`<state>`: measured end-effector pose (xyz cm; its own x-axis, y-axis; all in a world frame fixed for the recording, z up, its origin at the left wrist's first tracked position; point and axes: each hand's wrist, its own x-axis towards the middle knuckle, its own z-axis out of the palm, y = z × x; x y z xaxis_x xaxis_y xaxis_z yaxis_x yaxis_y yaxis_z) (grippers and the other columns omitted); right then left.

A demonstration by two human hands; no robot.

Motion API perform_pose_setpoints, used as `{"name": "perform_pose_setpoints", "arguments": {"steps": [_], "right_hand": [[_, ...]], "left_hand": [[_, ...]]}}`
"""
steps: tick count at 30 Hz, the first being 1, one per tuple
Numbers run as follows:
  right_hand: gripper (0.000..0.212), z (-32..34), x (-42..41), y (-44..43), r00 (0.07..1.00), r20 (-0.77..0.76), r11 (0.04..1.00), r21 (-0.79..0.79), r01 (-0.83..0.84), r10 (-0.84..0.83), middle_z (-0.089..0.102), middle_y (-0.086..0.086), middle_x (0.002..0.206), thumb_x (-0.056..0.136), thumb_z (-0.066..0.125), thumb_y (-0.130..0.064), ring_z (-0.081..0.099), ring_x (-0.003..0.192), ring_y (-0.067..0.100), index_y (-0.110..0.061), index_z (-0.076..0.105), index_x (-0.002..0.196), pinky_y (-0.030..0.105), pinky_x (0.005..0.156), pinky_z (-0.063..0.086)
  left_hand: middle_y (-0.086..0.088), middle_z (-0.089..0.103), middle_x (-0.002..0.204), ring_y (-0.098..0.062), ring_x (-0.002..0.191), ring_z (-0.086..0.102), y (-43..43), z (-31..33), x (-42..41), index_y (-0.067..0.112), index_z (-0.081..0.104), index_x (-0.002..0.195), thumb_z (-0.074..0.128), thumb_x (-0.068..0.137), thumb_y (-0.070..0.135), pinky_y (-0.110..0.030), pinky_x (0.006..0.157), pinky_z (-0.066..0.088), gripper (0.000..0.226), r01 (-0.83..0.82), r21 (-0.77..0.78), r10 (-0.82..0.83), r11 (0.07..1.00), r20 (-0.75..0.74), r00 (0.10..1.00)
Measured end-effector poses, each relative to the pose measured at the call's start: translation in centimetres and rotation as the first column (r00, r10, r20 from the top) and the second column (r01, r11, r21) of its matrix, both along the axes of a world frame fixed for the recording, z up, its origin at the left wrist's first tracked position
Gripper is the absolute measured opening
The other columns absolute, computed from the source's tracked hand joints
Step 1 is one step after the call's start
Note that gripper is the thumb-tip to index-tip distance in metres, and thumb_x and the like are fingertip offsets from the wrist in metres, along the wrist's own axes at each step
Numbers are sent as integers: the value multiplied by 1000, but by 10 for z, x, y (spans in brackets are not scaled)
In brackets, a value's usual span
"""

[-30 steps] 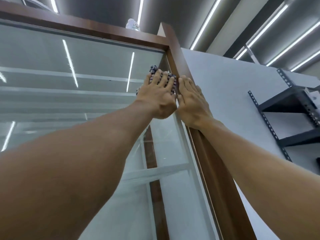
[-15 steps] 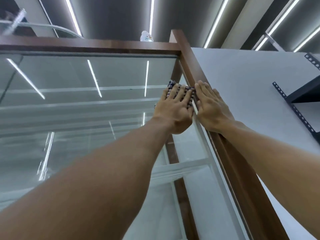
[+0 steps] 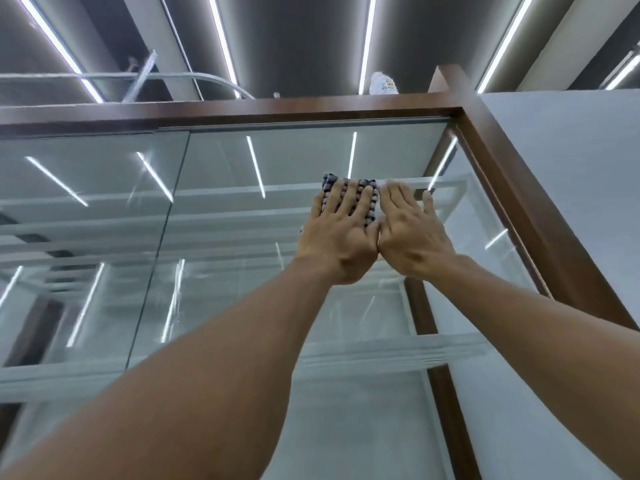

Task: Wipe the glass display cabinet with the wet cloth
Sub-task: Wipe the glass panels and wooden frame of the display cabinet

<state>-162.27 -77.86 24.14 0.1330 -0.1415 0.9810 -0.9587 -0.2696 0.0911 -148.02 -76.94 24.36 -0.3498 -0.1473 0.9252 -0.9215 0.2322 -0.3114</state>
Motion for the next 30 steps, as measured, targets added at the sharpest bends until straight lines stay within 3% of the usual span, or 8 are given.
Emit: {"name": "perform_pose_setpoints", "arguments": {"steps": [9, 13, 17, 20, 23, 25, 28, 30], "right_hand": [[65, -8, 141, 7, 995, -101, 1000, -11, -15, 14, -11, 10, 171, 107, 20, -38, -13, 158, 25, -11, -2, 162, 58, 125, -9], [64, -18, 205, 10, 971, -231, 997, -25, -67, 59, -10, 11, 171, 107, 19, -35, -14, 158, 25, -12, -2, 163, 60, 124, -10], [65, -24, 219, 7, 976, -207, 996, -40, -77, 67, -8, 10, 171, 106, 21, -34, -12, 158, 25, -11, 1, 163, 60, 125, -9], [64, -31, 213, 6, 972, -224, 996, -32, -87, 78, -9, 9, 171, 107, 19, -37, -13, 158, 24, -13, 0, 163, 57, 126, -9], [63, -44, 204, 7, 959, -264, 993, -14, -114, 106, -12, 9, 171, 108, 18, -38, -16, 157, 23, -14, -3, 163, 53, 127, -10], [62, -53, 194, 9, 956, -268, 991, -8, -130, 123, -12, 7, 171, 109, 17, -38, -16, 157, 21, -15, -3, 163, 49, 127, -11], [61, -59, 174, 8, 969, -213, 992, -16, -129, 123, -9, 4, 172, 109, 16, -38, -15, 157, 21, -17, -1, 163, 48, 127, -13], [60, -58, 153, 8, 981, -160, 993, -25, -116, 110, -9, 4, 172, 108, 16, -37, -14, 158, 21, -19, -1, 163, 50, 127, -12]], "left_hand": [[4, -14, 173, -11, 157, -19, 9, -7, 151, 25, -6, 165, 21, 109, 44, -37, 127, -15, 64, -17, -24, 11, 1000, -229, 973], [6, -13, 172, -9, 157, -17, 12, -17, 215, 27, -6, 164, 22, 110, 43, -35, 127, -14, 63, -37, -27, 26, 999, -332, 943], [7, -13, 173, -8, 157, -17, 9, -32, 259, 28, -5, 165, 21, 108, 45, -37, 129, -11, 64, -42, -40, 23, 998, -400, 916], [7, -16, 172, -7, 156, -22, 10, -71, 260, 28, -9, 163, 12, 101, 51, -36, 128, -14, 70, -40, -41, 18, 998, -432, 902], [9, -22, 169, -4, 153, -28, 11, -115, 233, 31, -15, 159, 9, 100, 52, -34, 127, -18, 67, -50, -38, 39, 998, -255, 966], [8, -21, 170, -5, 154, -27, 9, -101, 219, 31, -14, 157, 11, 103, 52, -33, 127, -17, 64, -42, -35, 35, 998, -194, 980], [4, -19, 172, -10, 155, -24, 11, -49, 186, 28, -11, 162, 19, 109, 46, -35, 126, -19, 63, -18, 5, 19, 1000, -304, 952], [3, -19, 172, -12, 155, -25, 10, -46, 154, 26, -10, 163, 17, 110, 45, -37, 126, -18, 62, -27, 6, 28, 1000, -249, 968]]}}
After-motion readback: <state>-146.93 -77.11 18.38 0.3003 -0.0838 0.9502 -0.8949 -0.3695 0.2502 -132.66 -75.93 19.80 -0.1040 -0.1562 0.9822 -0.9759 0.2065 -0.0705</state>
